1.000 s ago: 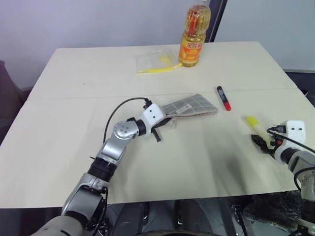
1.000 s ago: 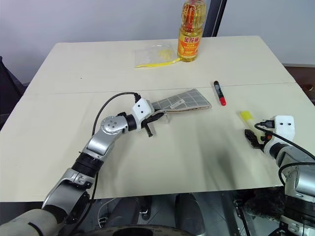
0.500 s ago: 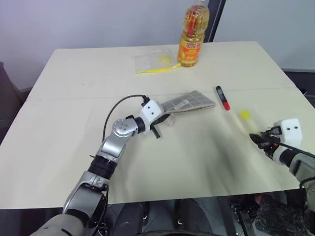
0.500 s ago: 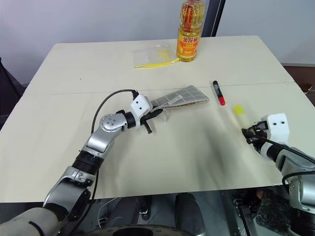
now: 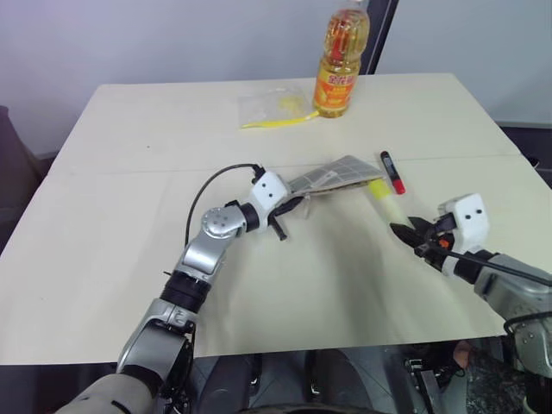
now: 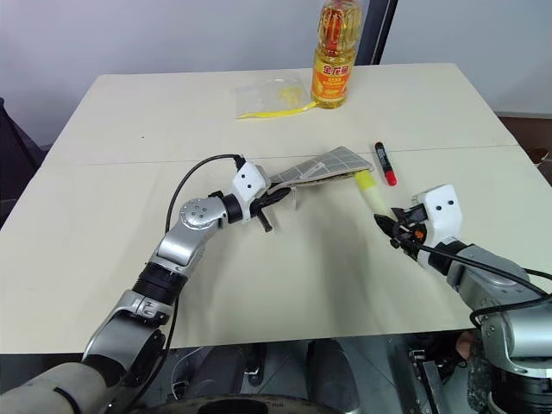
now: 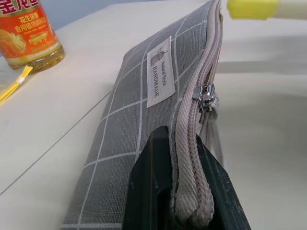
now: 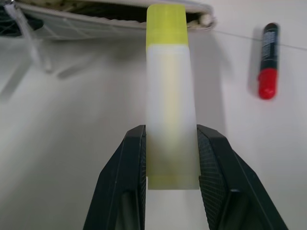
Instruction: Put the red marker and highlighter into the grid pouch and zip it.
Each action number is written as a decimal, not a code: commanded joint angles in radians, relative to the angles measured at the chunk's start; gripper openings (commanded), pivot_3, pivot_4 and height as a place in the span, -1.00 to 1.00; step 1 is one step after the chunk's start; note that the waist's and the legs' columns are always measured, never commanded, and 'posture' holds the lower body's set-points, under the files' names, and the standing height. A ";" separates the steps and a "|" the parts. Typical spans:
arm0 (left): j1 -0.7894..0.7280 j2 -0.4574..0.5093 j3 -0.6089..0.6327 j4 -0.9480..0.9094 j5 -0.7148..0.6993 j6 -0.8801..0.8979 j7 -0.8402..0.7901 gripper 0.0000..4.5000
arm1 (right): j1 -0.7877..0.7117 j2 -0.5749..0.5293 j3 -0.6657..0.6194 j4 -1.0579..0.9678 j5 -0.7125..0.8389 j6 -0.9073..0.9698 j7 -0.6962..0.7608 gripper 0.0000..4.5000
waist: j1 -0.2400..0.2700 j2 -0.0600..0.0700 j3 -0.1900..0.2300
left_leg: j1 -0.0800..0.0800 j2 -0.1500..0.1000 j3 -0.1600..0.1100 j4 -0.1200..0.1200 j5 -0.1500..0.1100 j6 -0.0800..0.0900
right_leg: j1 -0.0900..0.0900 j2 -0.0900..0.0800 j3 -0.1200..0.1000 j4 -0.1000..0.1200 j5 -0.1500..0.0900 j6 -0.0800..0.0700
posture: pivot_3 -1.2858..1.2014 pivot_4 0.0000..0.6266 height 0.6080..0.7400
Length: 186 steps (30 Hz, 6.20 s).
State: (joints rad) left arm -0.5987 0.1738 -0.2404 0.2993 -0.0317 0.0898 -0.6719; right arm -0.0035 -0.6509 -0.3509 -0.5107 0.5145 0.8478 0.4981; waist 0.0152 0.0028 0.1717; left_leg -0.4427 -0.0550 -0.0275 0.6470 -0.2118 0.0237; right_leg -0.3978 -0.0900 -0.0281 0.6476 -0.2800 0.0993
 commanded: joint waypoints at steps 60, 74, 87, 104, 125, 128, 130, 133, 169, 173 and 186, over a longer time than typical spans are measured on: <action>0.017 0.076 0.056 -0.094 0.031 0.120 0.070 -1.00 | -0.264 -0.079 0.053 0.253 -0.129 -0.044 -0.044 0.98 | -0.003 -0.001 0.000 | 0.000 0.000 0.000 0.001 0.000 0.001 | 0.000 -0.001 0.000 0.000 0.000 0.000 | 0.03 -0.52 1.00; -0.003 0.040 0.052 -0.089 0.053 0.162 0.177 -1.00 | -0.652 0.158 0.115 1.032 -0.313 -0.403 -0.261 0.98 | -0.004 0.000 0.000 | 0.001 -0.001 0.001 0.000 0.001 0.000 | -0.001 0.002 0.001 0.003 0.001 0.002 | 0.03 -0.52 1.00; 0.015 0.050 0.056 -0.111 0.049 0.171 0.180 -1.00 | -0.653 0.166 0.117 1.063 -0.303 -0.490 -0.207 -0.86 | -0.005 0.000 0.000 | 0.001 -0.001 0.001 0.000 0.001 -0.001 | -0.001 0.002 0.001 0.004 0.001 0.002 | 0.03 -0.52 1.00; -0.044 0.050 0.040 -0.056 -0.004 0.080 0.020 -1.00 | -0.104 -0.107 0.090 0.025 -0.109 -0.153 0.092 -0.86 | -0.002 0.001 0.000 | 0.001 0.000 0.001 0.000 0.000 -0.001 | -0.001 0.001 0.001 0.003 0.001 0.002 | 0.03 -0.52 1.00; -0.036 0.041 0.029 -0.105 -0.019 0.067 -0.040 -1.00 | -0.110 -0.211 0.217 -0.014 -0.207 -0.150 0.140 -0.86 | 0.000 0.000 0.001 | 0.000 0.000 0.001 0.001 0.000 0.000 | 0.000 0.000 0.001 0.000 0.001 0.002 | 0.03 -0.52 1.00; -0.024 0.058 0.007 -0.123 -0.005 0.039 -0.072 -1.00 | -0.126 -0.223 0.236 -0.004 -0.229 -0.158 0.148 -0.86 | 0.000 0.000 0.001 | 0.000 0.000 0.000 0.000 0.000 0.000 | 0.000 0.000 0.001 0.000 0.001 0.002 | 0.03 -0.52 1.00; -0.015 0.072 -0.013 -0.137 0.007 0.016 -0.096 -1.00 | -0.138 -0.238 0.252 -0.001 -0.246 -0.158 0.158 -0.86 | 0.000 0.000 0.000 | 0.000 0.000 0.001 0.000 0.000 0.000 | 0.000 0.000 0.001 0.000 0.001 0.002 | 0.03 -0.52 1.00; -0.007 0.087 -0.038 -0.158 0.006 -0.010 -0.132 -1.00 | -0.163 -0.275 0.303 0.012 -0.298 -0.167 0.169 -0.86 | -0.001 0.000 0.001 | 0.000 0.000 0.000 0.000 0.000 0.000 | 0.000 0.000 0.001 0.000 0.001 0.002 | 0.03 -0.52 1.00; -0.063 -0.077 0.042 -0.183 -0.101 0.289 0.014 -1.00 | -0.222 0.090 0.252 -0.154 -0.001 0.098 -0.009 0.95 | -0.003 -0.001 0.001 | 0.000 0.000 0.000 0.001 0.000 0.000 | -0.001 0.000 0.000 0.001 0.001 0.002 | 0.03 -0.52 1.00; -0.060 -0.094 0.040 -0.207 -0.116 0.320 0.017 -1.00 | -0.260 0.188 0.311 -0.074 -0.059 0.091 -0.120 0.95 | -0.001 -0.001 0.001 | 0.000 0.000 0.000 0.001 0.000 0.000 | -0.001 0.000 0.000 0.001 0.001 0.002 | 0.03 -0.52 1.00; -0.055 -0.089 0.038 -0.239 -0.131 0.349 0.024 -1.00 | -0.314 0.282 0.291 0.012 -0.077 0.065 -0.191 -0.78 | -0.002 -0.001 0.001 | 0.000 0.000 0.000 0.000 0.000 0.000 | -0.001 0.001 0.000 0.002 0.001 0.002 | 0.03 -0.52 1.00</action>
State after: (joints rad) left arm -0.6385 0.0833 -0.2130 0.1058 -0.1440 0.4472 -0.6491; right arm -0.2973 -0.3752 -0.0236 -0.4691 0.4181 0.9311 0.3065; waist 0.0131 0.0020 0.1725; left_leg -0.4429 -0.0555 -0.0273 0.6470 -0.2117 0.0237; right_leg -0.3992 -0.0890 -0.0277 0.6495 -0.2786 0.1013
